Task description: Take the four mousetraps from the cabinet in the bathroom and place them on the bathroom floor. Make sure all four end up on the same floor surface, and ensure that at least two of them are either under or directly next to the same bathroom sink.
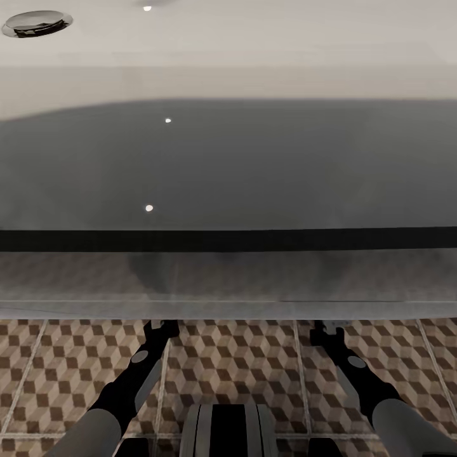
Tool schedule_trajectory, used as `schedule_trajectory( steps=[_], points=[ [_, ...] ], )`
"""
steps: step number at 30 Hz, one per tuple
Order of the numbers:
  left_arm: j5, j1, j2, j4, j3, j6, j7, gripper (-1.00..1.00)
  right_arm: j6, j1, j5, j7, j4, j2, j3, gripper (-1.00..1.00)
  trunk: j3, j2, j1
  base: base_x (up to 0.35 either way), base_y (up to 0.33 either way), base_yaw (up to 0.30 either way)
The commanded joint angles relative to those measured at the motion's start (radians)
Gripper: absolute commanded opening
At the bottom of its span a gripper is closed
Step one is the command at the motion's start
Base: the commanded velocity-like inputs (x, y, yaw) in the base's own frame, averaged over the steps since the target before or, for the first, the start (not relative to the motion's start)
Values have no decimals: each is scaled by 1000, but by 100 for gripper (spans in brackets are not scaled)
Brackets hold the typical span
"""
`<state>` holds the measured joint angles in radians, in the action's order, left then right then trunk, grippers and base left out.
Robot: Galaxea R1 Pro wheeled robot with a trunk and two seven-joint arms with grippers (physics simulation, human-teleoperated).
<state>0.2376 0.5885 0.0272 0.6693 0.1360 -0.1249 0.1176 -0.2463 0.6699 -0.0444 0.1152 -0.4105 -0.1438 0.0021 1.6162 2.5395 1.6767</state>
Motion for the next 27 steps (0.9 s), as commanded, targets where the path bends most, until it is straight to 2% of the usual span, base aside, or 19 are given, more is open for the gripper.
schedule_trajectory(
  steps=[1,27],
  points=[
    [6,1,-1,-1,7,-4,10,-100,-3,0,-6,6,1,-1,0,-100,0,0,0,0,0,0],
    [6,1,5,-2,7,-4,10,-100,-17,2,-8,4,-13,-3,-2,-100,0,0,0,0,0,0]
  ],
)
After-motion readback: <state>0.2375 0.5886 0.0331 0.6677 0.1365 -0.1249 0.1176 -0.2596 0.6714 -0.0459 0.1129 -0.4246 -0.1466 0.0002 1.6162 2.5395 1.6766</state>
